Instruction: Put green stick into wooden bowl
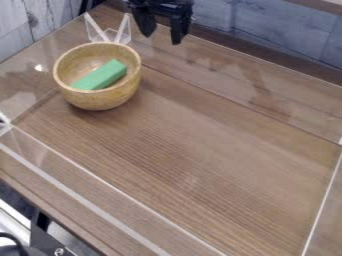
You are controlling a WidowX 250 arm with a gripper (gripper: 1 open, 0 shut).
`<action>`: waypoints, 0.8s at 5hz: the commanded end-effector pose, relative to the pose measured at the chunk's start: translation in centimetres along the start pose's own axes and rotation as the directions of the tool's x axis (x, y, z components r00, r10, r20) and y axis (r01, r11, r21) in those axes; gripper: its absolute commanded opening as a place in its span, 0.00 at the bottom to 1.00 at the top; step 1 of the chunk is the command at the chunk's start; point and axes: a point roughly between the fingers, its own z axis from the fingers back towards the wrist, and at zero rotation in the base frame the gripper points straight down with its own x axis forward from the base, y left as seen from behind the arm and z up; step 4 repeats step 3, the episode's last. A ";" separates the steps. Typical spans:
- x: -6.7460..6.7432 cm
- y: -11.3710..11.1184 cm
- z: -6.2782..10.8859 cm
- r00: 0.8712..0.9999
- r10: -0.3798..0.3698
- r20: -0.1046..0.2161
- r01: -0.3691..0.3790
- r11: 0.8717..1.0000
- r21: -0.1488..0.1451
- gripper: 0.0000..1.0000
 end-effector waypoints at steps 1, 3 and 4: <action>0.8 0.4 2.2 0.998 -0.008 0.066 0.007 1.000 0.019 1.00; 0.3 1.3 2.1 0.998 0.030 0.056 -0.032 0.999 0.025 1.00; 0.3 1.3 2.1 0.998 0.030 0.056 -0.032 0.999 0.025 1.00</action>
